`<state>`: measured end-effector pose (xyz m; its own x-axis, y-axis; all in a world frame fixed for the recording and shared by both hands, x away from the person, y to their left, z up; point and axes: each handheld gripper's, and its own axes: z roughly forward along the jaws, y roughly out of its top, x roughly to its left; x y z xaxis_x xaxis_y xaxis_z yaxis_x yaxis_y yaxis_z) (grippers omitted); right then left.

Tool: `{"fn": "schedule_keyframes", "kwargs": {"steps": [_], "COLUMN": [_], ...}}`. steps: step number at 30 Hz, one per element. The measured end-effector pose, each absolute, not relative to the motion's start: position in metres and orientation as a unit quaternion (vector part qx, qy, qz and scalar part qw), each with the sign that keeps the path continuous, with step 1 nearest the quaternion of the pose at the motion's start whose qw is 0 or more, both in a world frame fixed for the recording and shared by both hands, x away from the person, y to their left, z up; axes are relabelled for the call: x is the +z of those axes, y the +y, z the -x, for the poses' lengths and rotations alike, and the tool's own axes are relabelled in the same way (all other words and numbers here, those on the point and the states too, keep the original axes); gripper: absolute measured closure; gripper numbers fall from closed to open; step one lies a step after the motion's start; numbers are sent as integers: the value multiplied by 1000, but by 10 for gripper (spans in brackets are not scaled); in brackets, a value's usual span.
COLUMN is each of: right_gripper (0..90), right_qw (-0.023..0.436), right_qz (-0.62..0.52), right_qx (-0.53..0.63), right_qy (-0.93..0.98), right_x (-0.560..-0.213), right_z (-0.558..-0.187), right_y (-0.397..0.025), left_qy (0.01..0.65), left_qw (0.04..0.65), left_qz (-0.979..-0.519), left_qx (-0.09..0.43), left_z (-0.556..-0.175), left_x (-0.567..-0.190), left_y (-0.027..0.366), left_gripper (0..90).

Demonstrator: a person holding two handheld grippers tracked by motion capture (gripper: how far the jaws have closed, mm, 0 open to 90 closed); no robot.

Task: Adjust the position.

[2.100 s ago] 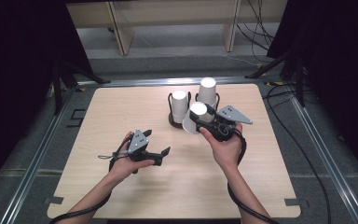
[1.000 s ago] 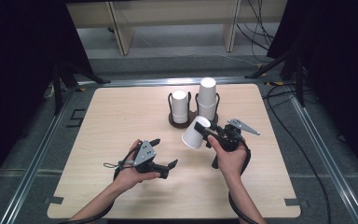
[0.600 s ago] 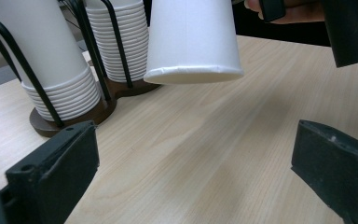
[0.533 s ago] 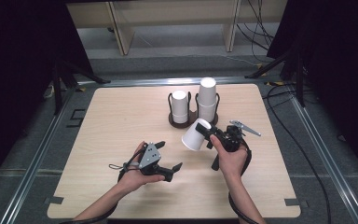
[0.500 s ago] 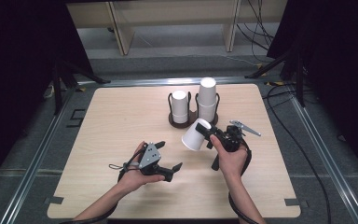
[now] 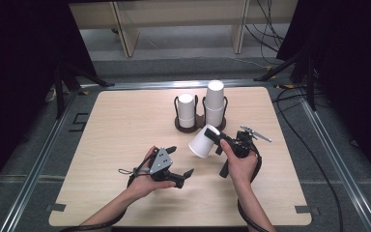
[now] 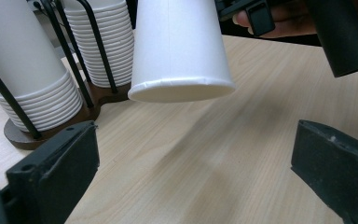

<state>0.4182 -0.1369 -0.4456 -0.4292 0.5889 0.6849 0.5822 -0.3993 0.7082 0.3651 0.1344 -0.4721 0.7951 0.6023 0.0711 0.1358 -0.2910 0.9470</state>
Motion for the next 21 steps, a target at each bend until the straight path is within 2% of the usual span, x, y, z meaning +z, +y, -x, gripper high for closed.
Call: {"fn": "schedule_keyframes", "kwargs": {"steps": [11,16,19,20,21], "right_gripper": [352,353,352,352,352], "right_qw": [-11,-34,-31,-48,-26], "right_qz": [-547,-567,-566,-573,-566], "right_qx": [643,641,641,643,647], "right_qy": [536,515,517,506,511], "right_x": [-448,-447,-447,-446,-448], "right_z": [-420,-420,-421,-420,-422], "right_y": [-139,-140,-142,-141,-142], "left_qy": [230,223,222,222,221], "left_qw": [557,553,558,556,553], "left_qz": [-770,-775,-772,-774,-776], "left_qx": [211,207,206,207,208], "left_z": [-373,-376,-377,-379,-379], "left_x": [-476,-476,-476,-475,-474], "left_y": [131,128,126,126,126], "left_gripper": [5,6,6,5,6]}}
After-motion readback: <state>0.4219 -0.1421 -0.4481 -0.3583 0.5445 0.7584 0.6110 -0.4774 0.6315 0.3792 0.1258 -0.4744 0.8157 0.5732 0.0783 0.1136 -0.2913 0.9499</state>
